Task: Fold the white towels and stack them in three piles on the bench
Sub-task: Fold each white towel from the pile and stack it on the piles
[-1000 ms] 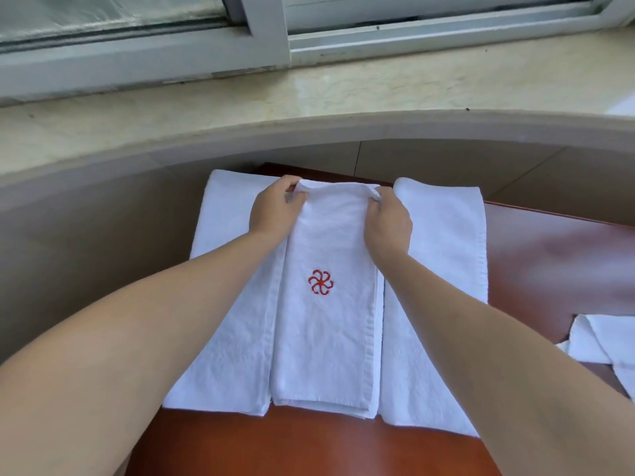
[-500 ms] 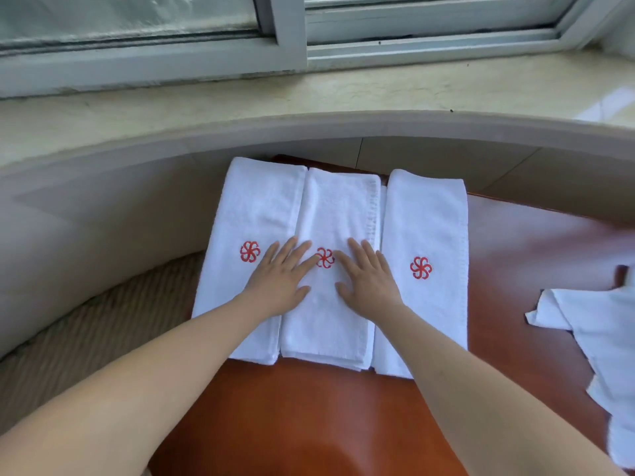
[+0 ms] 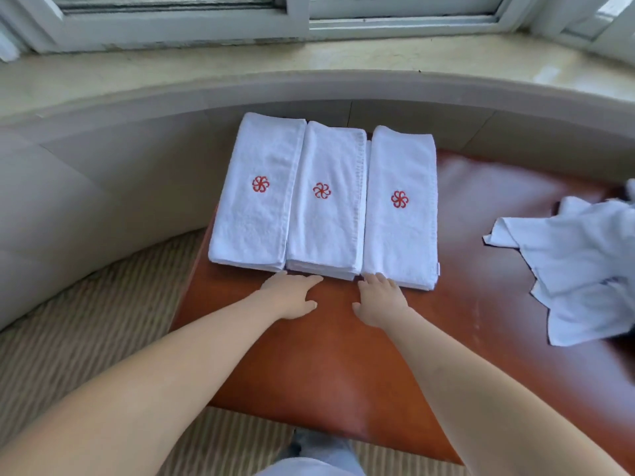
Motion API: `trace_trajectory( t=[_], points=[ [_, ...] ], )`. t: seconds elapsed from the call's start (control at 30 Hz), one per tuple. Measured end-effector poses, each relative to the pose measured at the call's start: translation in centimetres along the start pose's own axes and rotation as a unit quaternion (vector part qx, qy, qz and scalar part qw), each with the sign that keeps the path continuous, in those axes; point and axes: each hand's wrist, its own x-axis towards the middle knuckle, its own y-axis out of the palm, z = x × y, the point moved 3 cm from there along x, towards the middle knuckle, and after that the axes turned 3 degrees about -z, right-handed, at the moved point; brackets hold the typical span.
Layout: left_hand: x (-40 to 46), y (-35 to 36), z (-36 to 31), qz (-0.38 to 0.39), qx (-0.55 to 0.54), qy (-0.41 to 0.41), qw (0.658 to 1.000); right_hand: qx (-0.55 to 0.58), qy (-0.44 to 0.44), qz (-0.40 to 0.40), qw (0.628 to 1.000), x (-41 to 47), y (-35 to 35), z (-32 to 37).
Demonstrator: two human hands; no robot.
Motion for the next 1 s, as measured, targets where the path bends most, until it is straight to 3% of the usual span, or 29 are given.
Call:
trace_trajectory(
  t=[0.23,0.53,0.77,1.0],
  points=[
    [-5.9,-3.2,-5.3,-0.103,-0.008,0.028,0.994,0.077,0.052,-0.066,0.993,-8.7,-2.5,-1.5],
    [-9.8,-8.6,-14.5,-0.202,-0.010,0.096,0.975,0.094,0.104,-0.151,0.979,-18.3,-6.5,-6.8],
    [-11.0,-9.1,-24.1,-0.218,-0.007,0.135,0.967,0.100,0.129,-0.184,0.969,-24.6,-6.8,-14.0],
    [-11.2,-6.0,-37.0,-0.205,0.023,0.151,0.967,0.144,0.162,-0.184,0.959,-32.9,-2.5,-24.4]
  ],
)
